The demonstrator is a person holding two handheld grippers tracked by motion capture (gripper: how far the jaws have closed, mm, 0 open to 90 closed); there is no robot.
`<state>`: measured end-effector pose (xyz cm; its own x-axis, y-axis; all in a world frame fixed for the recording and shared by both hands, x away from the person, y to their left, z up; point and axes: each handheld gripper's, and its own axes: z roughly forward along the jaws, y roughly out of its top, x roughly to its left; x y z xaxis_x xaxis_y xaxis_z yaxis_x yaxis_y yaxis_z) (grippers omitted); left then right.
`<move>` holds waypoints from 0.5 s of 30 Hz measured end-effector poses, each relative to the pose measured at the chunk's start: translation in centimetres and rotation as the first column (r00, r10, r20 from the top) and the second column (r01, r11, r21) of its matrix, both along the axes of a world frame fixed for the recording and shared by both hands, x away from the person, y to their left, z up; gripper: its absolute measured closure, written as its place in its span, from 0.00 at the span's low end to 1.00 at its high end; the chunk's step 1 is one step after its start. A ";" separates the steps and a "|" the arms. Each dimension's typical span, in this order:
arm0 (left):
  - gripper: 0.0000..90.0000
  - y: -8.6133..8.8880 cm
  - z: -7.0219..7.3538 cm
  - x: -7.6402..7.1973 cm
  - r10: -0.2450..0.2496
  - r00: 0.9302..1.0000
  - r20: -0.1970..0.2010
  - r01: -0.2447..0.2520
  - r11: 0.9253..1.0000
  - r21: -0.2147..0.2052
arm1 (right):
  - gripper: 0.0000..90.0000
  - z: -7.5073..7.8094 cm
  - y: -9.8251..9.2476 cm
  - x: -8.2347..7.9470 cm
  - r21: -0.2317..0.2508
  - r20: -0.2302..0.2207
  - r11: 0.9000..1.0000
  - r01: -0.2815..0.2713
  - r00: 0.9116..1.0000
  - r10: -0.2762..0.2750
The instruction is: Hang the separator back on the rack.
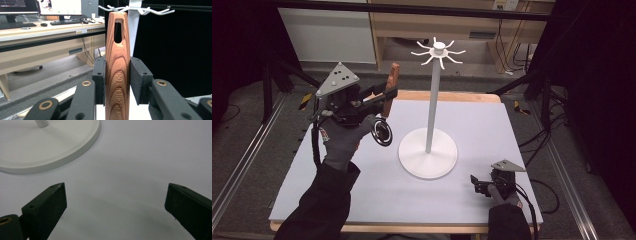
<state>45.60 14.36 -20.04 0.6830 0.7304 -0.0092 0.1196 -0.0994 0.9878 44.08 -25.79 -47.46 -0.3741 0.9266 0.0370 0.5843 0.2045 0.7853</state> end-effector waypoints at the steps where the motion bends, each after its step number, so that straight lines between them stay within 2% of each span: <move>1: 0.75 -0.1 0.1 0.0 -0.001 1.000 0.001 0.001 1.000 0.000 | 0.05 0.0 0.0 0.0 0.000 0.000 1.000 0.000 1.000 0.000; 10: 0.75 -1.5 1.0 -0.1 -0.019 1.000 0.017 0.019 1.000 -0.001 | 0.05 0.0 0.0 0.0 0.007 0.000 1.000 -0.001 1.000 0.001; 15: 0.75 -2.3 1.1 0.0 -0.027 0.999 0.022 0.027 1.000 0.014 | 0.05 0.0 0.0 0.0 0.006 0.003 1.000 0.000 1.000 0.000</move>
